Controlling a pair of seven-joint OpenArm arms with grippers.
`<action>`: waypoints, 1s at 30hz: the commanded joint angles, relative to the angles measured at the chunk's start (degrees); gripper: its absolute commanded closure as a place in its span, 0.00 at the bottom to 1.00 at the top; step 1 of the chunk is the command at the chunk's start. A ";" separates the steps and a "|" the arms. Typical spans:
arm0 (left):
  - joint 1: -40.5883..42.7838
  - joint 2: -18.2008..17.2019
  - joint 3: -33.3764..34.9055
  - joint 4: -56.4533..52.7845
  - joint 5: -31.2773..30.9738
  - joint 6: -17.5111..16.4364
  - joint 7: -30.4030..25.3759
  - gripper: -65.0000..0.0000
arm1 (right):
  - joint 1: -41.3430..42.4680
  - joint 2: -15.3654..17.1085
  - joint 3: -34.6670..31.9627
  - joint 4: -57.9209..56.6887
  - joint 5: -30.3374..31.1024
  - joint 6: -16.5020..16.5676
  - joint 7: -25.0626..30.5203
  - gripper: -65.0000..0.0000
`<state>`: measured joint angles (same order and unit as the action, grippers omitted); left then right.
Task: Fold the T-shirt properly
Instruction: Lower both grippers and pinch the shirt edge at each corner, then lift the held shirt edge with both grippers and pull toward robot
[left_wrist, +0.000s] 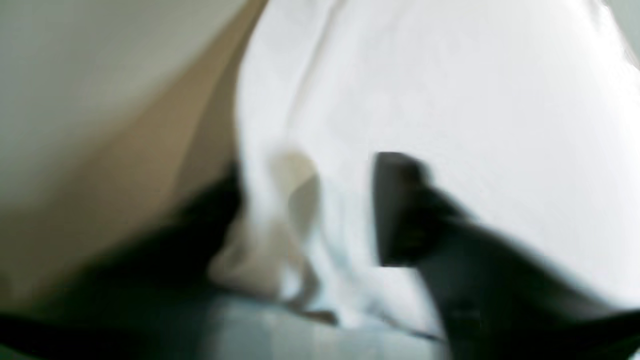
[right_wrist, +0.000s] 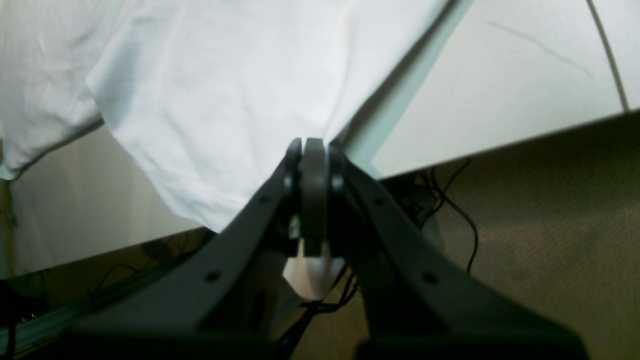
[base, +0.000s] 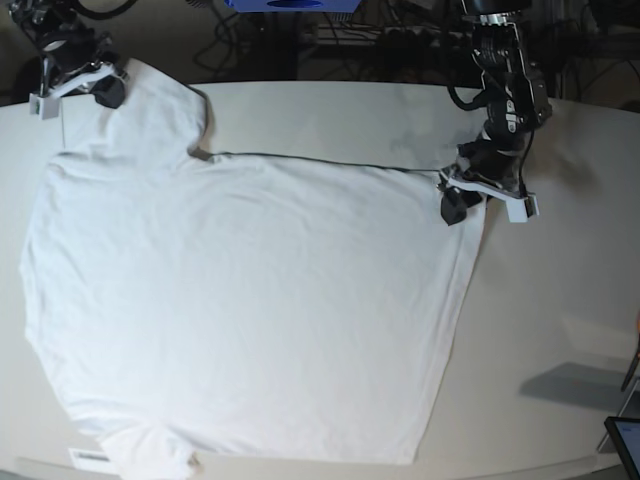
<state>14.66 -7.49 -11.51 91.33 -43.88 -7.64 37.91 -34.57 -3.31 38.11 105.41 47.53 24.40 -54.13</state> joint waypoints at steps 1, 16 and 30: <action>0.69 -0.12 -0.05 -0.03 0.67 0.56 2.75 0.89 | -0.11 0.54 0.18 0.66 0.69 0.43 0.72 1.00; 5.61 -0.56 -0.40 2.78 0.67 0.56 2.84 1.00 | 0.32 1.95 0.35 1.01 1.13 0.43 0.72 1.00; 14.05 -0.91 -7.70 17.81 0.76 0.56 3.01 1.00 | -0.91 2.21 4.66 7.96 1.13 7.99 0.72 1.00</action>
<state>28.32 -7.92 -18.74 108.03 -42.74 -7.14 42.00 -35.14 -1.58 42.39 112.44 47.57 31.92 -54.59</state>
